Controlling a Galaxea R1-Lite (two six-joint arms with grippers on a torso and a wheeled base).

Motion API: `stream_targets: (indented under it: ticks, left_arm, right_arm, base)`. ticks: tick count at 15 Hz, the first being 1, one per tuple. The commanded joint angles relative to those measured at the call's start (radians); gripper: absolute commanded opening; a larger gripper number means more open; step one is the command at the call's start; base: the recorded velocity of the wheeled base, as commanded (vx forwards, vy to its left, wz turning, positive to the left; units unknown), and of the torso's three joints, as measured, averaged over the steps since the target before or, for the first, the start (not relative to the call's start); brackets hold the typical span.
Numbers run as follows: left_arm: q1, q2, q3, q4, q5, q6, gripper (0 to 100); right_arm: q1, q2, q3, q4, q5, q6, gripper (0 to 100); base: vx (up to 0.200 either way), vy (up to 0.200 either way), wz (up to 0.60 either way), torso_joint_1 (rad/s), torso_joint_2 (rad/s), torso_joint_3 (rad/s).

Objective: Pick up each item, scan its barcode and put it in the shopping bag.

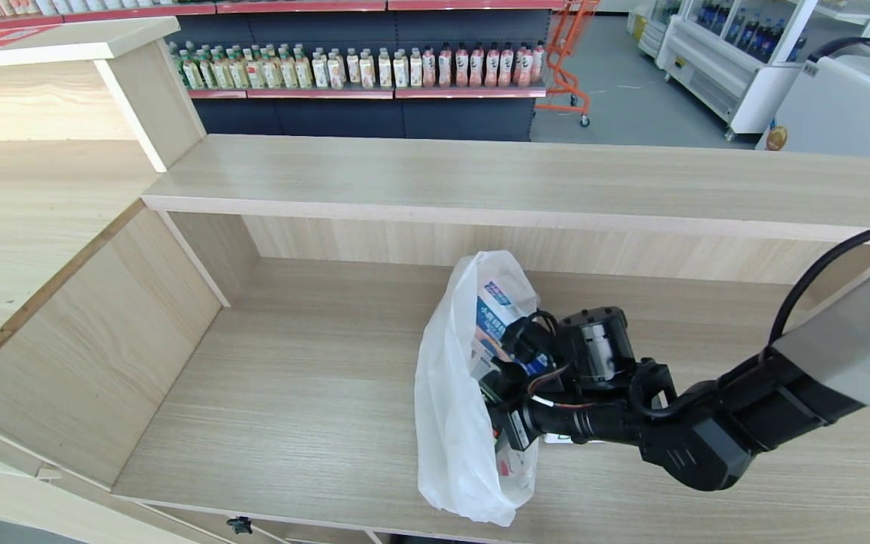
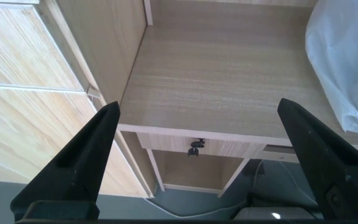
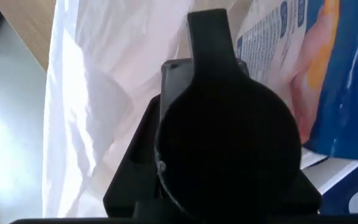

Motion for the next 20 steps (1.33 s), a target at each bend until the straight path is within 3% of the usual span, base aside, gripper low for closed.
stream_targets:
  ticks: [1,9,10,13,17,20]
  left_arm:
    - [0.0,0.0,0.0,0.0,0.0,0.0,100]
    - [0.001,0.0,0.0,0.0,0.0,0.0,100]
    - [0.001,0.0,0.0,0.0,0.0,0.0,100]
    - [0.001,0.0,0.0,0.0,0.0,0.0,100]
    - [0.001,0.0,0.0,0.0,0.0,0.0,100]
    - [0.0,0.0,0.0,0.0,0.0,0.0,100]
  right_arm:
    - [0.009,0.056,-0.029,-0.021,-0.014,-0.008,0]
    - [0.035,0.13,-0.051,-0.106,-0.017,-0.139,0]
    - [0.04,0.13,-0.051,-0.11,-0.017,-0.141,100]
    - [0.055,0.102,-0.045,-0.112,-0.014,-0.07,100]
    - [0.055,0.002,0.009,-0.104,-0.011,0.138,100]
    - [0.046,-0.183,0.188,-0.103,-0.013,0.362,100]
  base:
    - [0.0,0.0,0.0,0.0,0.0,0.0]
    - [0.0,0.0,0.0,0.0,0.0,0.0]
    - [0.0,0.0,0.0,0.0,0.0,0.0]
    - [0.0,0.0,0.0,0.0,0.0,0.0]
    - [0.0,0.0,0.0,0.0,0.0,0.0]
    - [0.0,0.0,0.0,0.0,0.0,0.0]
